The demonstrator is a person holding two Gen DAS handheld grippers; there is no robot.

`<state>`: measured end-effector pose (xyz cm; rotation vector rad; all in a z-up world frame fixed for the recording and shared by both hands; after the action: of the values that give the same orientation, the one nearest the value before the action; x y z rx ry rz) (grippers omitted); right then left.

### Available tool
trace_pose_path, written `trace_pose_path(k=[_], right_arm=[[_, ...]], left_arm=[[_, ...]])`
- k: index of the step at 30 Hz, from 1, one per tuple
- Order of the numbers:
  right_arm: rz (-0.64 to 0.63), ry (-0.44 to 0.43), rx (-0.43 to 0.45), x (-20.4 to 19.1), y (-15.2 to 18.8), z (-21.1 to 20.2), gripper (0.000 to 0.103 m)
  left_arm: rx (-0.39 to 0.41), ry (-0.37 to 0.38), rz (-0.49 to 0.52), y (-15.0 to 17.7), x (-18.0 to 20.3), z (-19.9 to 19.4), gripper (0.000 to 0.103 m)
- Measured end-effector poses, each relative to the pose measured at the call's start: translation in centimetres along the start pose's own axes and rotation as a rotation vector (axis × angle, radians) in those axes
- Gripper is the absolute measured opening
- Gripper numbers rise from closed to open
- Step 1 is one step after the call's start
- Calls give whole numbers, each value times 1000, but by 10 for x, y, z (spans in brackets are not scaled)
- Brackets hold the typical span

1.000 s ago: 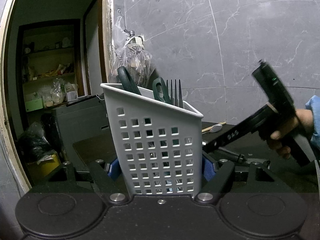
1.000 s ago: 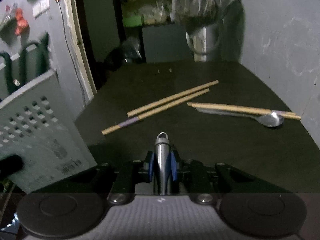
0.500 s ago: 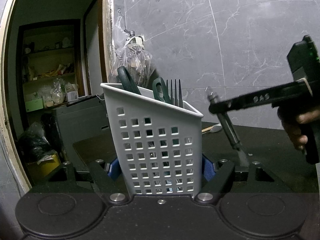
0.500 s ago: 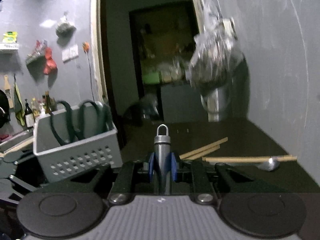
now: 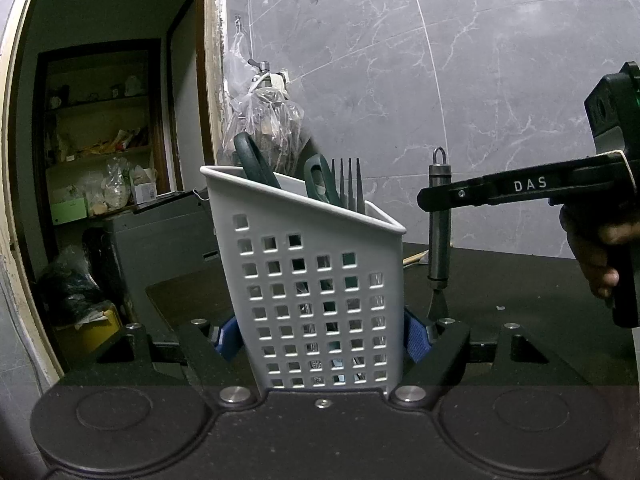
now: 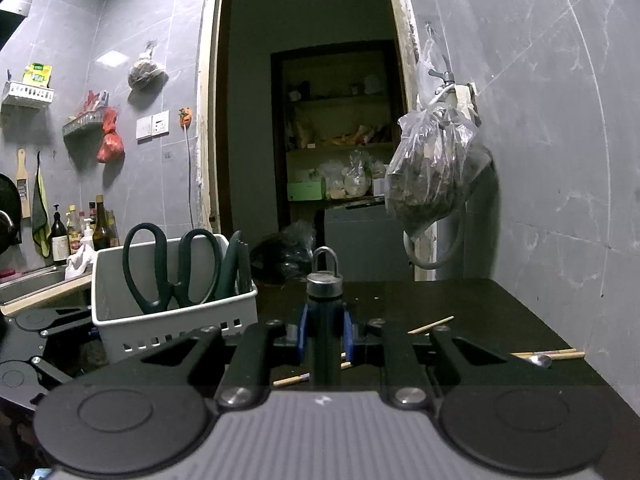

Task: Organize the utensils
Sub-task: 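Lift the dark metal tool with the right gripper and carry it above the caddy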

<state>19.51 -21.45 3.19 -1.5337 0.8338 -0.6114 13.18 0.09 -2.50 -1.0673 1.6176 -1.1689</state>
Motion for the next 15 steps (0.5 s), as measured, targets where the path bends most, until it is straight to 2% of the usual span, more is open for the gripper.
trace_pose_path(k=[10, 15], right_arm=[[-1, 12, 59, 0, -11, -8, 20], [-12, 9, 116, -3, -23, -17, 20]], left_arm=[[0, 0, 1, 0, 0, 0, 78], [0, 0, 0, 0, 0, 0, 78]])
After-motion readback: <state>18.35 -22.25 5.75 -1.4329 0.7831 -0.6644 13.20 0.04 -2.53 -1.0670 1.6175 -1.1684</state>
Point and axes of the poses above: each gripper's, at about its wrist camera, not at the fingertips, and z roughly the way its jaws point, x to its right, y to its underside, the point moved 4 cm from there along z, roughly the way its jaws point, and after that the axes turned 6 degrees about -y, right-handed, at the moved point
